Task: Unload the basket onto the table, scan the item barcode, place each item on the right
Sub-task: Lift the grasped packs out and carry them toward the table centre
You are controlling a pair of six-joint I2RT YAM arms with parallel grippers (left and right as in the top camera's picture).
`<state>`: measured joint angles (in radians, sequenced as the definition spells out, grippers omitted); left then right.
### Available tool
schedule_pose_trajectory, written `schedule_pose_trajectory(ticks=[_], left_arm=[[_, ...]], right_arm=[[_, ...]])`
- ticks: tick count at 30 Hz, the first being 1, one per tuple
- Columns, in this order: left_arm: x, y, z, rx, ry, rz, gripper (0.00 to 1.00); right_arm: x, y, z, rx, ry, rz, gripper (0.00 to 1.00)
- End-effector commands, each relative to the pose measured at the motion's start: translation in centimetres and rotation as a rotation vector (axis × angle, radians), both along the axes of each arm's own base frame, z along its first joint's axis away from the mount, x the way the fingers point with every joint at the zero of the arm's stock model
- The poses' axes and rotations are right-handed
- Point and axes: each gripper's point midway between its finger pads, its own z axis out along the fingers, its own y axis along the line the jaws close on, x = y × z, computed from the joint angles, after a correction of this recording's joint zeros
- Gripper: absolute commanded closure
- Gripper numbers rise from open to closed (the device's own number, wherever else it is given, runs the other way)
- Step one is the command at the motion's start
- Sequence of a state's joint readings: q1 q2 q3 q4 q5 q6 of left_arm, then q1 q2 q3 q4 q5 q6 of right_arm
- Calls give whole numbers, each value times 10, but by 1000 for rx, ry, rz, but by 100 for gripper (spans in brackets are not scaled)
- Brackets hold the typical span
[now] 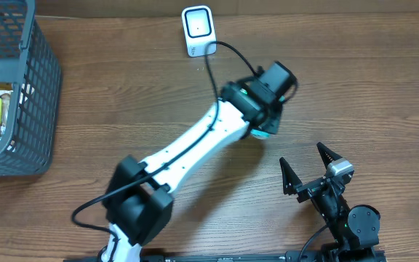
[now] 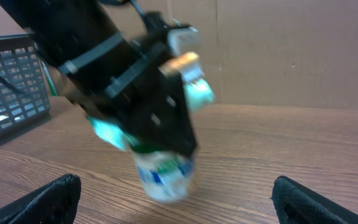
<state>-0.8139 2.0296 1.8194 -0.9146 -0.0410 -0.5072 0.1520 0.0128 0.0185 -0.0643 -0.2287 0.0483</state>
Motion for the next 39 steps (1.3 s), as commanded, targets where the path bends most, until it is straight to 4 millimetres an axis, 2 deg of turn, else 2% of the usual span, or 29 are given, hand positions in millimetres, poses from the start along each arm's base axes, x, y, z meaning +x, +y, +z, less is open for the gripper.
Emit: schedule_pose_trajectory(ticks=[1,8,10,14,17,22,27,31,34,39], left_arm=[[-3,-18,-15,15,-22,-3,59],[-16,-51,-46,26,-34,-60,59],[-15,-55,-52,40,-51,-61,58],[-14,-58,-62,76,-90,-57,50],[-14,-61,-63,69,-95,-59,46],[-15,-60,-65,77,-89,-61,31],[-14,-60,-65,77,-92,-63,9],[-10,-65,-51,61,-121,-89,4],[-7,-70,-21,22,-152,-88,0],[-7,-66,19,-12,-179,-81,0]], right_arm=[[0,0,-2,-3,-6,-3,0],[0,0,-2,-3,-6,-3,0],[0,0,-2,-3,-6,-3,0],[0,0,-2,-3,-6,-3,0],[0,0,-2,-3,-6,-3,0],[0,0,-2,-3,-6,-3,0],[0,0,-2,-3,-6,-3,0],[0,0,-2,-3,-6,-3,0],[0,0,-2,-3,-6,-3,0],[0,0,-2,-3,-6,-3,0]])
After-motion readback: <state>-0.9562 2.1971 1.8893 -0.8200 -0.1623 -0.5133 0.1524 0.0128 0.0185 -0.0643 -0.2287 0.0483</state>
